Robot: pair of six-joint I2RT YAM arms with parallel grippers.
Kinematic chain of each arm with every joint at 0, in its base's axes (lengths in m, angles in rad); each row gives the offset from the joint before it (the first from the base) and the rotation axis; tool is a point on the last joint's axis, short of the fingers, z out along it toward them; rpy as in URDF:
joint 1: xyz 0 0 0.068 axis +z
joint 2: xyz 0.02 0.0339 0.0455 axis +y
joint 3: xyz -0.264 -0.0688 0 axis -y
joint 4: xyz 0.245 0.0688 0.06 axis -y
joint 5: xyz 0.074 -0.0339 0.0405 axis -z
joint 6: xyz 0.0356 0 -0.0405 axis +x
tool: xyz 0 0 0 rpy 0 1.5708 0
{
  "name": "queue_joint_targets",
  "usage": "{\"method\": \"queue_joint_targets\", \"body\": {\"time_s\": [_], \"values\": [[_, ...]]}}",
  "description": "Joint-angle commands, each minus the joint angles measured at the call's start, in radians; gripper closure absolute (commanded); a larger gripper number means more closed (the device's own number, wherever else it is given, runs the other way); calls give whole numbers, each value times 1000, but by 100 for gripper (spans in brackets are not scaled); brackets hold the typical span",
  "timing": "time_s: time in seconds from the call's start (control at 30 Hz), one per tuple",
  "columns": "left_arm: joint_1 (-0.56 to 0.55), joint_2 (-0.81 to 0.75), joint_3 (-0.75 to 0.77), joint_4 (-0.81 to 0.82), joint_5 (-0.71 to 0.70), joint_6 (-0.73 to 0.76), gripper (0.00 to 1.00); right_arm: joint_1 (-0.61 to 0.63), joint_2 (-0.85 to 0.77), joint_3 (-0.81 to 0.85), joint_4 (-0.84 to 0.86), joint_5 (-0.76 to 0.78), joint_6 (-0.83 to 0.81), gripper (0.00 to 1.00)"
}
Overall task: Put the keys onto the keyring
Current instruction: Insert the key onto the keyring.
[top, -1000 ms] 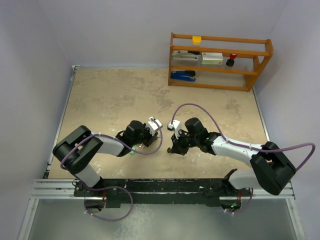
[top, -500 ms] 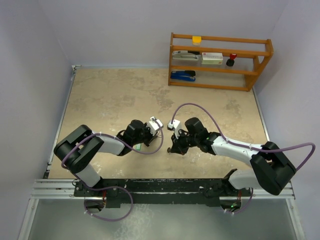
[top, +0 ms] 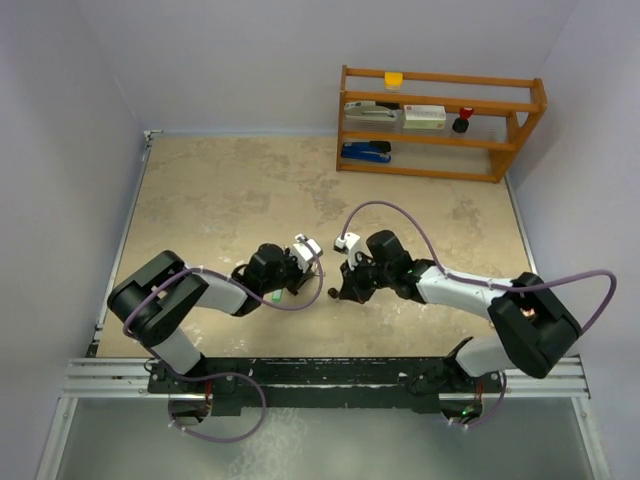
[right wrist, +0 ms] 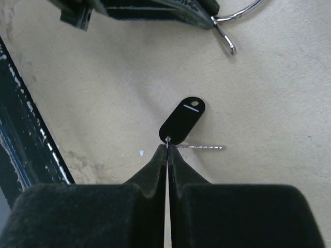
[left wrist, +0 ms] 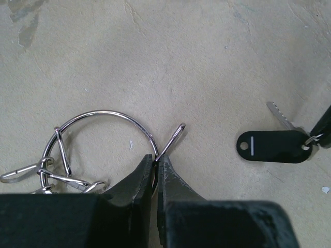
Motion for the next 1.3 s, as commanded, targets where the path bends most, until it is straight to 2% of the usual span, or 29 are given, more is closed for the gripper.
{"method": "queue_joint_targets", "body": {"time_s": [0.0,0.33,0.6,0.87,1.13,1.27], "values": [[-7,-21,-31,80,-36,-61,100,-3,48,69,97,49,61,100],[-40,25,-78,256,-156,-143,100,-2,196,178,184,95,172,100],[-78,44,-101,329,-299,-160,100,0,266,274,81,140,199,100],[-86,68,-105,374,-301,-168,100,0,289,300,69,167,200,100],[-89,55,-123,408,-379,-196,100,0,206,262,65,137,113,100],[-89,39,-119,389,-419,-201,100,0,108,259,-60,168,38,100]]}}
